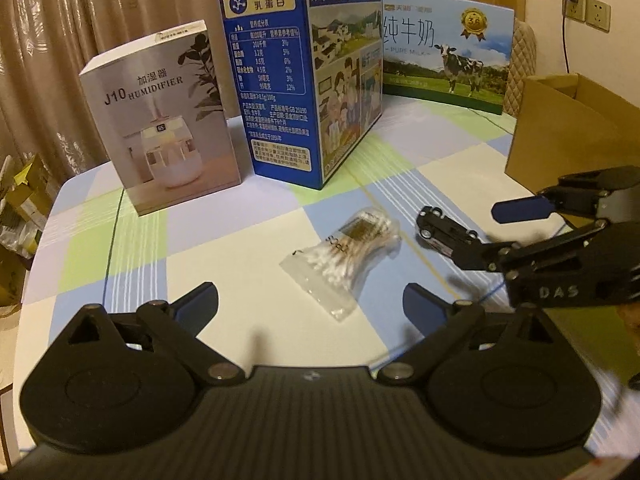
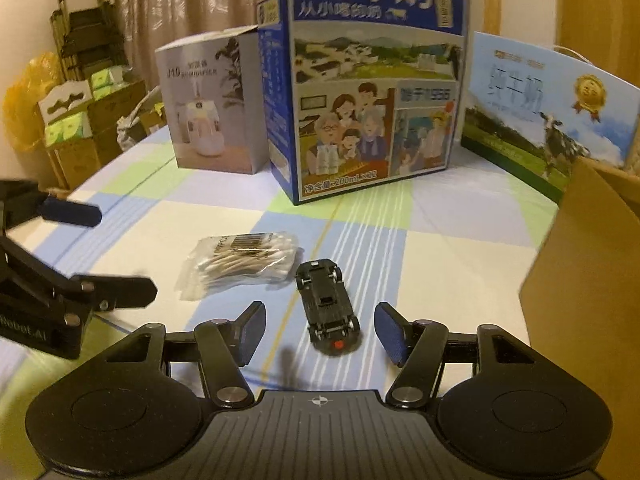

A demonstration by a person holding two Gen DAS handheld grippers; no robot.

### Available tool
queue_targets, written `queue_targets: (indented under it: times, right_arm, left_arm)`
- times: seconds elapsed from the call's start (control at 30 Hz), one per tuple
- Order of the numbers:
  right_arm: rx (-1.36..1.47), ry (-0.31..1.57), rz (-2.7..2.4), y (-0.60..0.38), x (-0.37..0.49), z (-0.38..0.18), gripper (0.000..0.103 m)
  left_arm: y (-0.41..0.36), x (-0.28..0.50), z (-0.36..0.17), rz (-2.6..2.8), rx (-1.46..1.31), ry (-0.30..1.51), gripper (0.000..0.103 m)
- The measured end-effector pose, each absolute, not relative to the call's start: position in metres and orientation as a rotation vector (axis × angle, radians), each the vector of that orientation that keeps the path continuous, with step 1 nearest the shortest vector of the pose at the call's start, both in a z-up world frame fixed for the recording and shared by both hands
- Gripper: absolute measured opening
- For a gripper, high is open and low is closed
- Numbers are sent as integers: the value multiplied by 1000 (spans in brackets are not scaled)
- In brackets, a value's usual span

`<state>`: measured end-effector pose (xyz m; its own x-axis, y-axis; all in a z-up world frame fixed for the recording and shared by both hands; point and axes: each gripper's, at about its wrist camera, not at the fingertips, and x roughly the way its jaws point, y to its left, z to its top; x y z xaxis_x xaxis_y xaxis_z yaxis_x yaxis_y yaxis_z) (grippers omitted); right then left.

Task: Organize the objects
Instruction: 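Grasp the black toy car with the right tool while the left tool grasps the cotton swab bag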

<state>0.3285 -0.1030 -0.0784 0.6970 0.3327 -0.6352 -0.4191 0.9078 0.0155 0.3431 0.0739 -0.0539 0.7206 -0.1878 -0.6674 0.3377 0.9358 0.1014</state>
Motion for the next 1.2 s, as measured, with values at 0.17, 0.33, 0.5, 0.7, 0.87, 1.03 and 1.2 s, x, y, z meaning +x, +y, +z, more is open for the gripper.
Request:
queue_targets:
  times: [0.17,0.33,0.5,0.7,0.87,1.03,1.2]
  right_arm:
    - [-158,679,423,-97,343,-92,51]
    - [-197,673,439,-93,354,-103,45]
    - [-221,661,459,-90,360,-108,28]
    - [-207,662,439,-94,359,-108,27]
    - [-150,679,409,-104,363,-104,27]
    - [-126,689,409,-108,363,-101,27]
    - [-115,699,413,-109,362,-102,27]
  left_arm:
    - [69,356,-60,-331,262,713,95]
    - [64,369,-67,-365,293,711,92]
    - [58,379,-73,-395,305,706,90]
    - [47,387,-80,-434,352,701,88]
    - [38,398,-87,-466,370,706,78]
    - [29,405,-91,-483,395,704,59]
    - [25,405,-94,-490,384,732,32]
